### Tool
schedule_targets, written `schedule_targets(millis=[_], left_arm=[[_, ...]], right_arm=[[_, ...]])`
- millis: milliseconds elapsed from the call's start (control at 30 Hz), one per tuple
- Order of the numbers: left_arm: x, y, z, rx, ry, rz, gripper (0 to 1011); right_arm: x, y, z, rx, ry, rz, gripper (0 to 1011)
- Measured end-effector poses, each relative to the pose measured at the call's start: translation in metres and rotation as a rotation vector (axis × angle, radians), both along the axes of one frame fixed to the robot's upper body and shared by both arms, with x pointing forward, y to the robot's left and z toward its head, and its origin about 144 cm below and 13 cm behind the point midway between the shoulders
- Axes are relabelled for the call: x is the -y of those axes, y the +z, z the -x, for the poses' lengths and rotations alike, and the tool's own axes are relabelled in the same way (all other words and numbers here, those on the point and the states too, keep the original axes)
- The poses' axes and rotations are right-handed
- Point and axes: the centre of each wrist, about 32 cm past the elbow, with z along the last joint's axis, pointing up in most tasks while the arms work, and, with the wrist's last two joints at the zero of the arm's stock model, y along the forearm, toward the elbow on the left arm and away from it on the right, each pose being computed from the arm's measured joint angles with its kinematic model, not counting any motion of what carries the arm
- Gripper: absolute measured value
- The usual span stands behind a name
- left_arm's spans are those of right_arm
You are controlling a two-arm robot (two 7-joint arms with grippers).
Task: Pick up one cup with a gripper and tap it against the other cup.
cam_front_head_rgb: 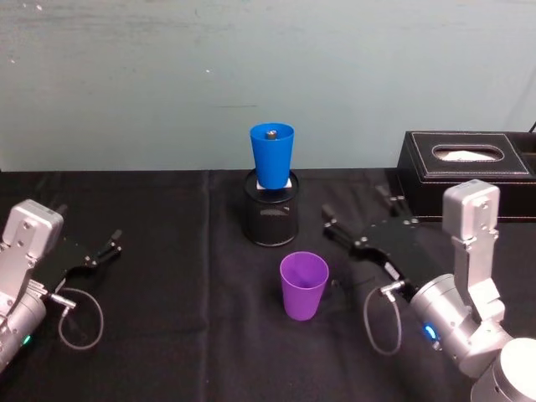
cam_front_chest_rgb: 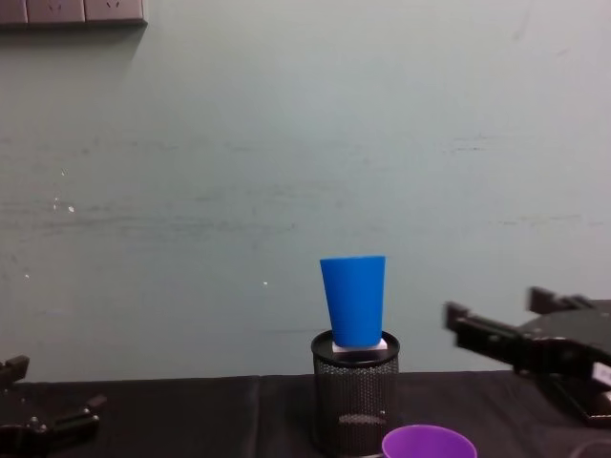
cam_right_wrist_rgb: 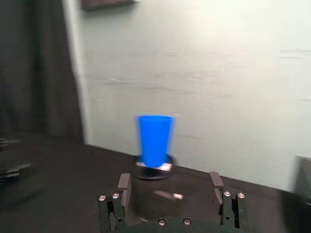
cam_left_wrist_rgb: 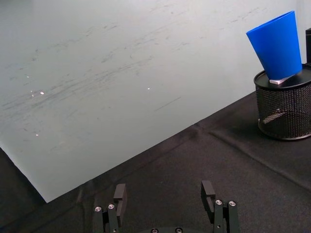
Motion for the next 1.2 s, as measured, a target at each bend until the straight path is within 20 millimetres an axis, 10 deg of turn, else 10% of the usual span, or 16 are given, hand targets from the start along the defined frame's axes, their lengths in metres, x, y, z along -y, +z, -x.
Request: schedule_targets(millis=[500, 1200], left_arm=[[0.0, 0.0, 0.0, 0.0, 0.0, 0.0, 1000], [0.0, 0.0, 0.0, 0.0, 0.0, 0.0, 1000]], right_arm=[[0.002, -0.04, -0.004, -0.079, -0.322, 0.061, 1002], [0.002, -0.04, -0.004, -0.077, -0.321, 0.062, 1003]])
